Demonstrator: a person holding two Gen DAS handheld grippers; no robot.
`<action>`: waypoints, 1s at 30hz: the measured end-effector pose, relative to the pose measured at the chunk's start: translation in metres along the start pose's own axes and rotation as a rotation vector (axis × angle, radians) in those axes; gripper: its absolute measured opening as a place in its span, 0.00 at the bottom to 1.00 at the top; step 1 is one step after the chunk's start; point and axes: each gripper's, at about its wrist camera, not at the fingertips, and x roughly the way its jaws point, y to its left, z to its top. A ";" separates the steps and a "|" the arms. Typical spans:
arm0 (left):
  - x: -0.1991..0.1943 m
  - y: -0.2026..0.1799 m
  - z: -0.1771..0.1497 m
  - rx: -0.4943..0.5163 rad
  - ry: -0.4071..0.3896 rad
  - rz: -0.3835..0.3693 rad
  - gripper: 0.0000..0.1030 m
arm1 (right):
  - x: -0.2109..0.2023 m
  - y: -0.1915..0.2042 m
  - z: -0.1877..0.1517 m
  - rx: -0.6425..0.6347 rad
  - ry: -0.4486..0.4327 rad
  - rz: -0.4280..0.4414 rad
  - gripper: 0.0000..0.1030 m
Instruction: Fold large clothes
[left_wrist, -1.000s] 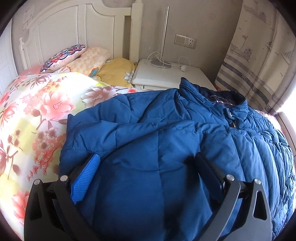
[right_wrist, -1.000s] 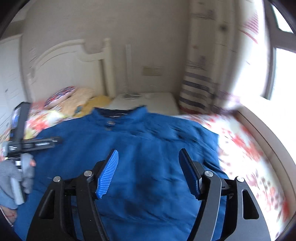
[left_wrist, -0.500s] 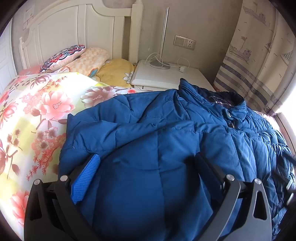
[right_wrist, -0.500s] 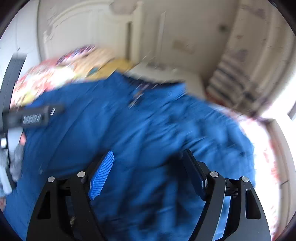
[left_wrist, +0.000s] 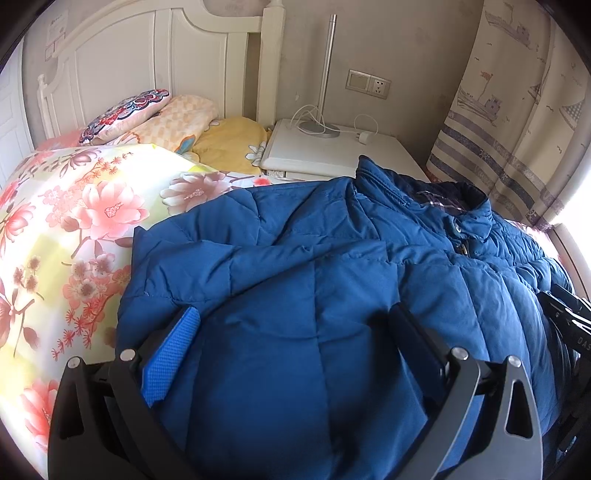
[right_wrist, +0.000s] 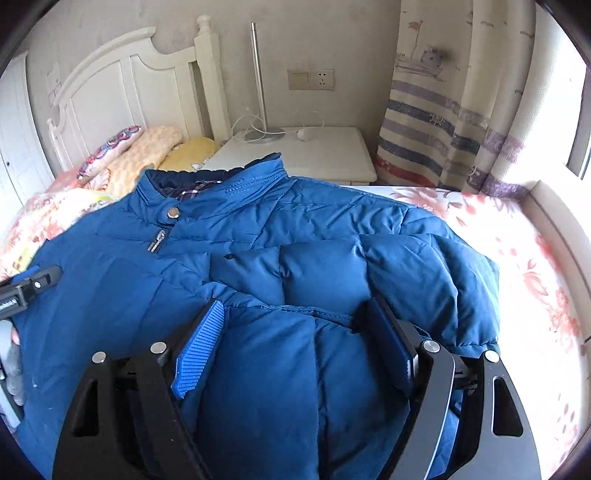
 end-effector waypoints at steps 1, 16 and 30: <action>0.000 0.000 0.000 -0.003 -0.001 -0.004 0.98 | -0.002 -0.002 -0.001 0.004 0.000 0.021 0.77; -0.008 0.006 -0.002 -0.031 -0.030 -0.039 0.98 | -0.058 0.015 -0.064 -0.088 0.028 -0.048 0.85; -0.086 -0.074 -0.117 0.226 0.081 0.014 0.98 | -0.103 0.064 -0.122 -0.279 0.118 -0.012 0.84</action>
